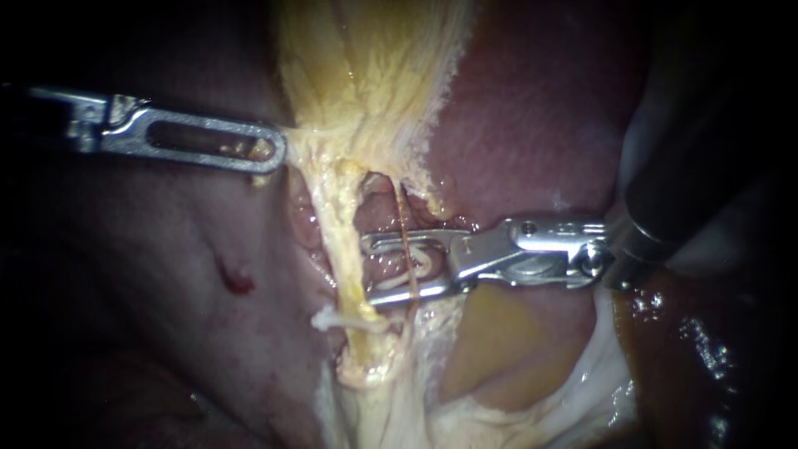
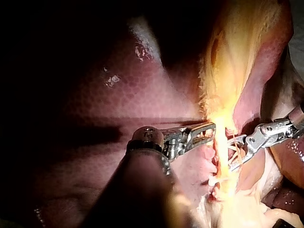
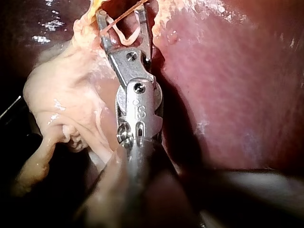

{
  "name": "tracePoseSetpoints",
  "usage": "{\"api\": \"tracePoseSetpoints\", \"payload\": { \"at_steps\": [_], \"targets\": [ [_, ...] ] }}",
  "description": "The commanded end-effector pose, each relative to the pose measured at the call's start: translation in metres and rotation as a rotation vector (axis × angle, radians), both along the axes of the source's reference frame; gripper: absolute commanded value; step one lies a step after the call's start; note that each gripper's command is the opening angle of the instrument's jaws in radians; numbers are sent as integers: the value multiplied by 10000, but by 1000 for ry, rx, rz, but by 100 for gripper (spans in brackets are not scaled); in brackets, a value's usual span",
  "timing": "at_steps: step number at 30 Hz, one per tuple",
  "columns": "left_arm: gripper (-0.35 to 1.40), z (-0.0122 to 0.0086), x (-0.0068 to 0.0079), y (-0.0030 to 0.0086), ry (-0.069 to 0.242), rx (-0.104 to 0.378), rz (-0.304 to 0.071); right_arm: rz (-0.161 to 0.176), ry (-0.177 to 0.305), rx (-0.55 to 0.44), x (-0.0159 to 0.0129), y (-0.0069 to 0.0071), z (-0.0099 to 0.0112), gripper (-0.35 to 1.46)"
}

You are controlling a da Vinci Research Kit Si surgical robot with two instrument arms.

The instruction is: Clipping second clip left tube

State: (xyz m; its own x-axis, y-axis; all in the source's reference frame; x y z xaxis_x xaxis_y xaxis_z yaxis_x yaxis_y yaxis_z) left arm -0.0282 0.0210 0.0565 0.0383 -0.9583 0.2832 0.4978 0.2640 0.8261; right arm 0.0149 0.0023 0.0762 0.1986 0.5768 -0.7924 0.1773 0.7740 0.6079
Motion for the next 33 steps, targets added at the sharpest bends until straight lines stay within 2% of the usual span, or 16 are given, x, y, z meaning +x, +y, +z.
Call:
{"api": "tracePoseSetpoints", "payload": {
  "at_steps": [1, 23, 33],
  "targets": [
    [-35, 0, 0, 0, 0, 0, 0, 3, -4, 0, -2, 1, 1, 43],
    [-35, 0, 1, 0, 0, 0, 0, 16, -41, -20, -42, 11, 10, 38],
    [-35, -1, 1, 0, 0, 0, 1, 14, -56, -34, -69, 15, -1, 39]
  ]
}}
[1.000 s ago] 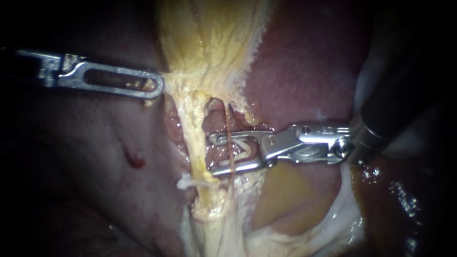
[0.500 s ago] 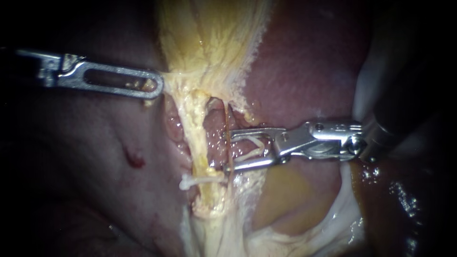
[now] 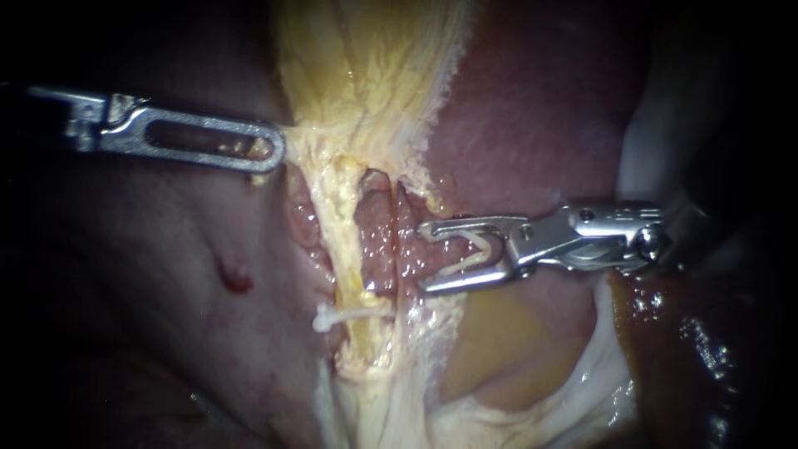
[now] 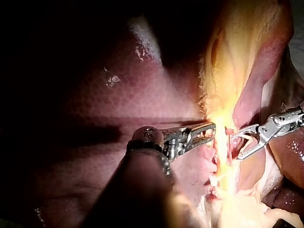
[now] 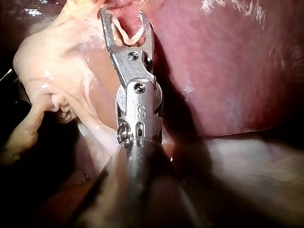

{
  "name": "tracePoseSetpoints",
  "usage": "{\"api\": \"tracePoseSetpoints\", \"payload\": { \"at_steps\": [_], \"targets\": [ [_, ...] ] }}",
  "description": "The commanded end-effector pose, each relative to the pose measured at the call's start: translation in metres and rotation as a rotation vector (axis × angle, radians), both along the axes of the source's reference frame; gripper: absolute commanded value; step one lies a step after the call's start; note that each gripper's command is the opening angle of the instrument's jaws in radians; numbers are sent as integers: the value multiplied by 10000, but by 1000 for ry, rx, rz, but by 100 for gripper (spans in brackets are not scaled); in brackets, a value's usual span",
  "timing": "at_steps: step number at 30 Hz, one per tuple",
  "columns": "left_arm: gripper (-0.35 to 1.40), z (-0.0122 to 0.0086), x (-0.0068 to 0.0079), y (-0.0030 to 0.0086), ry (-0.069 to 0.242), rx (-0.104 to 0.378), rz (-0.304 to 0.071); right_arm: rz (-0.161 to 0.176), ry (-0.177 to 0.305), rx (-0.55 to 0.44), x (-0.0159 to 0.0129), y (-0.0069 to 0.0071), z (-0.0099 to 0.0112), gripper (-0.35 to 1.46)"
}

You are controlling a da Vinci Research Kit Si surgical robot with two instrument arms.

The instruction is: Clipping second clip left tube

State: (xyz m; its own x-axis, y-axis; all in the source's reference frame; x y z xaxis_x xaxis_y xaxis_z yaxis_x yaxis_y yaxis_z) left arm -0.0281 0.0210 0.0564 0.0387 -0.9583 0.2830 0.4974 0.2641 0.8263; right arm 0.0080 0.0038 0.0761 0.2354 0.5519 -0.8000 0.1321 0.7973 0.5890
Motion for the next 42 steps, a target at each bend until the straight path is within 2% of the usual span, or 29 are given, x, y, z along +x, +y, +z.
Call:
{"api": "tracePoseSetpoints", "payload": {
  "at_steps": [1, 16, 28, 42],
  "targets": [
    [-35, 0, 0, 0, 0, 0, 0, 0, -2, 1, -2, 0, -2, 39],
    [-35, 0, 0, 0, 0, 0, 0, -8, -9, -10, -23, -3, -17, 39],
    [-35, 0, -1, 0, 0, 0, 0, -4, 0, -25, -11, -13, -37, 47],
    [-35, 0, -1, 0, 0, 0, 0, -5, 16, -31, 6, -22, -53, 48]
  ]
}}
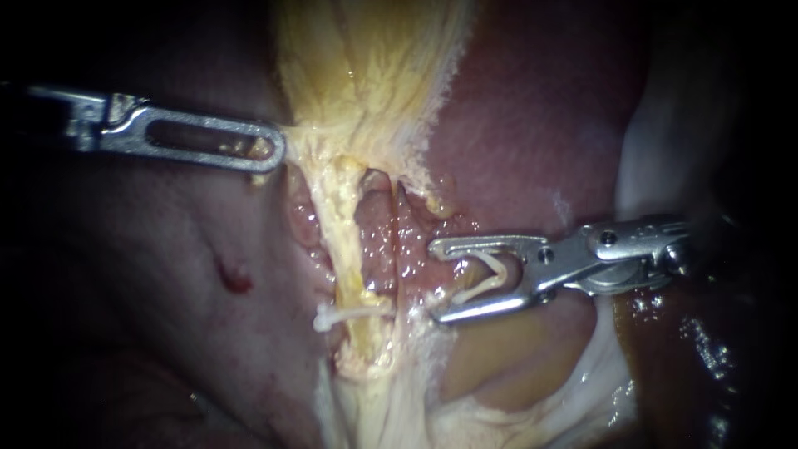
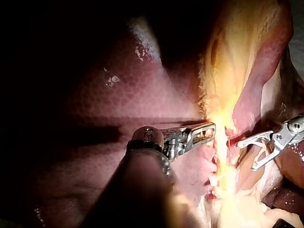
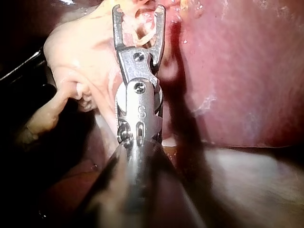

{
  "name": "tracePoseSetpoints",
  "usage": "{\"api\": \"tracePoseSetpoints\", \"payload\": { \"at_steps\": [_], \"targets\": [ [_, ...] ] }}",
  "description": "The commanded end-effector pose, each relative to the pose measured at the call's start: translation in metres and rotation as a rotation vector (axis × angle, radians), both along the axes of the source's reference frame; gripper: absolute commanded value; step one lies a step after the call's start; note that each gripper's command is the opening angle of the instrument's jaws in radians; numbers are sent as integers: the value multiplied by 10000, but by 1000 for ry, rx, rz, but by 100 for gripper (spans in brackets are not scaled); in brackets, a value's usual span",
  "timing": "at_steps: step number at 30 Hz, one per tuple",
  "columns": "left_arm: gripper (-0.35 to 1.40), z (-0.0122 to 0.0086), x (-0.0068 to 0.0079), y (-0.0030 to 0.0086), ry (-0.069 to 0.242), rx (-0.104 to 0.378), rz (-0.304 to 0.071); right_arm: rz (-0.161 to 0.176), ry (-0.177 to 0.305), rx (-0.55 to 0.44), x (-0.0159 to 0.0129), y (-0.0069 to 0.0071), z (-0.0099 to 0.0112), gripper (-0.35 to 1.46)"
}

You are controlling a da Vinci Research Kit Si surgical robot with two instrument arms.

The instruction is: Clipping second clip left tube

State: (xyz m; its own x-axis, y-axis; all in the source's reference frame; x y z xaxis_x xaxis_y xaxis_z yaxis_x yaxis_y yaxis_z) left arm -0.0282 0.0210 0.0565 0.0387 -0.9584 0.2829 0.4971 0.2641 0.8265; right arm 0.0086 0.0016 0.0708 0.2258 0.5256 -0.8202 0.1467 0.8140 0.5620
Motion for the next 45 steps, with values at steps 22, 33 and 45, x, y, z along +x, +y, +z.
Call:
{"api": "tracePoseSetpoints", "payload": {
  "at_steps": [22, 33, 45],
  "targets": [
    [-35, 0, 0, 0, 0, 0, 0, -1, 38, 4, 50, -12, -19, 49],
    [-35, 0, 0, 0, 0, 0, 0, -1, 43, 4, 59, -12, -15, 49],
    [-35, 0, 0, 0, 0, 0, 0, 0, 41, -6, 60, -13, 16, 49]
  ]
}}
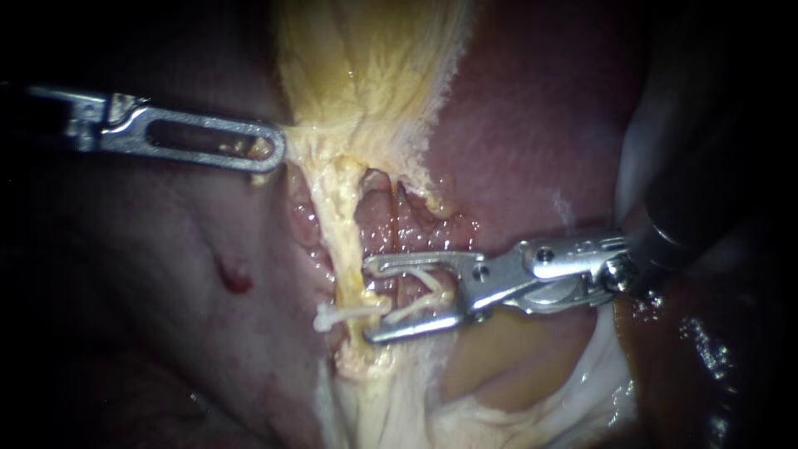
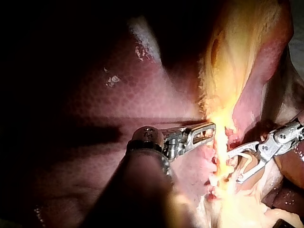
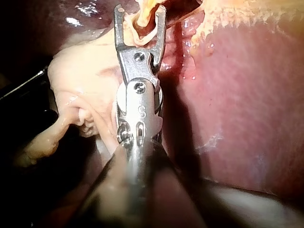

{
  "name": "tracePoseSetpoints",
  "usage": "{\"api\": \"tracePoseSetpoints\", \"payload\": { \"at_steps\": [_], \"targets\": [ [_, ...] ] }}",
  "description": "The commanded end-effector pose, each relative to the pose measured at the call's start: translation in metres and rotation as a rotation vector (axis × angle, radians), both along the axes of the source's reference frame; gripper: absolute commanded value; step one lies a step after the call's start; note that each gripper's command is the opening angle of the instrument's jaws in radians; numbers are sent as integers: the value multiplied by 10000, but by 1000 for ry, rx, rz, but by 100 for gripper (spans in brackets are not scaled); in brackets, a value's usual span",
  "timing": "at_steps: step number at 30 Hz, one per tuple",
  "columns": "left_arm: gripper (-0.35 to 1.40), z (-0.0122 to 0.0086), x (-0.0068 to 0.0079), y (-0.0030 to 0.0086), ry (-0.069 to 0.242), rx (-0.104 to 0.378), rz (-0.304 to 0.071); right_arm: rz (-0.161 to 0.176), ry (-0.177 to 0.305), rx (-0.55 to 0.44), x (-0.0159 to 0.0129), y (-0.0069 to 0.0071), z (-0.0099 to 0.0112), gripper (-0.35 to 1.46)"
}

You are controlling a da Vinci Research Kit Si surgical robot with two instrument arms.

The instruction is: Clipping second clip left tube

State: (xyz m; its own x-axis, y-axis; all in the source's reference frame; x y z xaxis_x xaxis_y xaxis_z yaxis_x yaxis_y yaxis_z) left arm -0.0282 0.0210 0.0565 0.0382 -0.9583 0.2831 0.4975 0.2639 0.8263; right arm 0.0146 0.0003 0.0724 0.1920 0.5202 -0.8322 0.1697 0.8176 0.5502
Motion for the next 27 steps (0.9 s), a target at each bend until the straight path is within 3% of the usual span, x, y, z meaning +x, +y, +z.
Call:
{"api": "tracePoseSetpoints", "payload": {
  "at_steps": [1, 9, 27],
  "targets": [
    [-35, 0, 0, 0, 0, 0, 0, 0, -1, -1, -1, 1, 5, 49],
    [-35, 0, 0, 0, 0, 0, 0, 0, -6, 1, -2, 4, 23, 49],
    [-35, 0, 0, -1, 2, 1, 2, -8, 2, 36, 10, 3, 22, 49]
  ]
}}
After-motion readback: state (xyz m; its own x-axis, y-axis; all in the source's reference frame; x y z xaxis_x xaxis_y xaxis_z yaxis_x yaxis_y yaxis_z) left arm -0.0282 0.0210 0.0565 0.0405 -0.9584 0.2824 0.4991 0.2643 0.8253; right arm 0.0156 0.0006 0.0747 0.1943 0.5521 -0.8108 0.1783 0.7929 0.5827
